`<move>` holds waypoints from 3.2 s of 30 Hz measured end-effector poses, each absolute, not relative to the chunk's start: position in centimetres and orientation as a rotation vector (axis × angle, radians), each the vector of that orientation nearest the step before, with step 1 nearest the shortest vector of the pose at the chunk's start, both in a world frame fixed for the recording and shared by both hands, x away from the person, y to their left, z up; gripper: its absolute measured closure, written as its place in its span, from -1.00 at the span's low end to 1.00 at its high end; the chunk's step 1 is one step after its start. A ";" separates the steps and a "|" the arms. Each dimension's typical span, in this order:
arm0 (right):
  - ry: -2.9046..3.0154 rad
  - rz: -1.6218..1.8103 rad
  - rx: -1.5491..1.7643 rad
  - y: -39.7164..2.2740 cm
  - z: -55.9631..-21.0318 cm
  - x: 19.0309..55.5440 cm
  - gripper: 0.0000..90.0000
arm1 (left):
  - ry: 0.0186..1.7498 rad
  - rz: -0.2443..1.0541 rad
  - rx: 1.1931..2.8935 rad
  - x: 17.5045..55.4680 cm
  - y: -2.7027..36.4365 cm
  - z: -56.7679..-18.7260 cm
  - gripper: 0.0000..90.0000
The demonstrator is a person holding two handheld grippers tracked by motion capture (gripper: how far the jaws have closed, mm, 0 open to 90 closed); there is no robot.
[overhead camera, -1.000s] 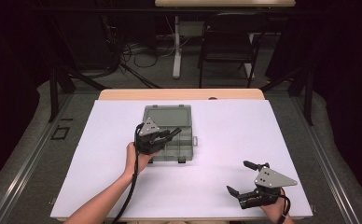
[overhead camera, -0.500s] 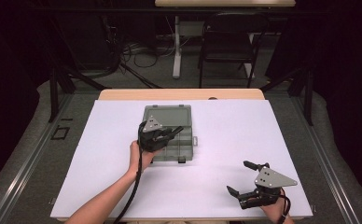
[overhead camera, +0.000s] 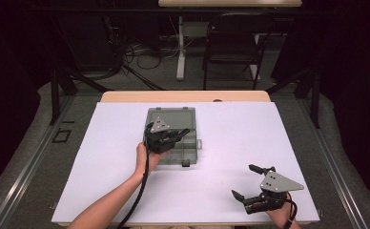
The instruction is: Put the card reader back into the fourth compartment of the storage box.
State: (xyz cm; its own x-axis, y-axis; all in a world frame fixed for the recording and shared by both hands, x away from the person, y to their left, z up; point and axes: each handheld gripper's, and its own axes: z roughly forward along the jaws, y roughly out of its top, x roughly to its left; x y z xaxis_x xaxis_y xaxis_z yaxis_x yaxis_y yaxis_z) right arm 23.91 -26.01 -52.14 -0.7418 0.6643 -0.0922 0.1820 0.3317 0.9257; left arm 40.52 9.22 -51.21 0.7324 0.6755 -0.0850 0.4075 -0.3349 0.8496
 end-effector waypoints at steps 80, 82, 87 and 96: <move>2.149 1.408 0.719 -25.9 -52.0 23.8 -1.00 | 0.834 0.278 2.027 35.0 14.4 -49.3 -1.00; 2.149 1.409 0.719 -25.9 -52.0 23.8 -1.00 | 0.835 0.282 2.024 34.7 14.7 -49.4 -1.00; 2.148 1.409 0.719 -25.9 -52.0 23.7 -1.00 | 0.835 0.300 2.020 34.0 15.4 -49.4 -1.00; 2.150 1.405 0.719 -25.9 -52.0 23.7 -1.00 | 0.832 0.305 2.002 33.0 16.4 -49.5 -1.00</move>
State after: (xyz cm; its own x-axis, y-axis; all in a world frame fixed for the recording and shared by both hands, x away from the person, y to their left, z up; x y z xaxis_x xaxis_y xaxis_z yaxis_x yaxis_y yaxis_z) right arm 23.72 -25.89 -51.96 -0.7522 0.6513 -0.0999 0.1697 0.3380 0.9257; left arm 32.98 16.37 -49.46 0.7410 0.6627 -0.1083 0.4357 -0.3519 0.8285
